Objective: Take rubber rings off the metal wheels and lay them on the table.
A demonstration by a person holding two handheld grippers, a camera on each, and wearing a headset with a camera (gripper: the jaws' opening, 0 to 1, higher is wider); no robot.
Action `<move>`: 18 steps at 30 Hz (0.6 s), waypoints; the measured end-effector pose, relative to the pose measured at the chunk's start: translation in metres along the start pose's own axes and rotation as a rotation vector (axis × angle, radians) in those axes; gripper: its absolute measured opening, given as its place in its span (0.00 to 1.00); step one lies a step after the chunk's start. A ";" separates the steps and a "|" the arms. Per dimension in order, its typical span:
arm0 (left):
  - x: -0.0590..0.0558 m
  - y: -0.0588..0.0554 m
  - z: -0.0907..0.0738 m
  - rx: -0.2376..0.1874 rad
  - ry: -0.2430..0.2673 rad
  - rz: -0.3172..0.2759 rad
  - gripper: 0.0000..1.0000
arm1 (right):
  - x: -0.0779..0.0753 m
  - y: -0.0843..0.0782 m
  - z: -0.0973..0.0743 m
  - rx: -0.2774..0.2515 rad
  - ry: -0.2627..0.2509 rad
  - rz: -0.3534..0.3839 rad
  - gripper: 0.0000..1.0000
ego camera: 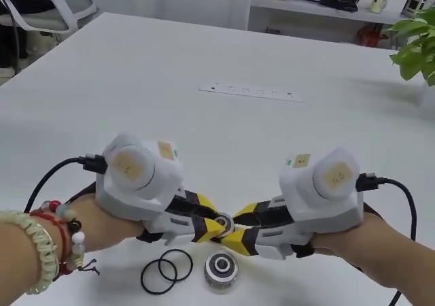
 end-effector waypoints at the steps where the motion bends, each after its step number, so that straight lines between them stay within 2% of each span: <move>1: 0.000 0.000 0.000 0.000 0.000 0.000 0.14 | 0.000 -0.001 -0.001 0.001 0.001 0.001 0.17; 8: 0.000 0.000 0.000 0.001 0.002 -0.003 0.14 | -0.001 -0.003 -0.003 0.015 0.007 0.003 0.10; 11: 0.001 -0.001 0.000 0.004 0.007 -0.006 0.14 | -0.003 -0.003 -0.005 0.015 0.002 0.001 0.02; 12: 0.001 -0.001 0.000 0.003 0.005 -0.010 0.14 | -0.008 -0.002 -0.006 0.009 -0.037 -0.011 0.00; 13: 0.001 0.000 0.000 0.003 0.006 -0.009 0.14 | -0.005 -0.002 -0.005 0.010 -0.014 0.003 0.00; 14: 0.001 0.000 0.000 0.005 0.005 -0.008 0.14 | -0.005 -0.003 -0.005 0.014 -0.018 0.025 0.00; 18: 0.000 0.000 0.000 0.004 0.002 -0.009 0.14 | -0.004 -0.003 -0.003 0.027 -0.027 0.006 0.00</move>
Point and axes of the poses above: the centre of the closed fingertips' face, and the gripper's own axes: z roughly forward along the fingers, x roughly to its left, y roughly out of its top, the point moved 6 cm from there along -z, roughly backward along the fingers, and after that the axes turned 8 degrees about z, right-handed, at the moved point
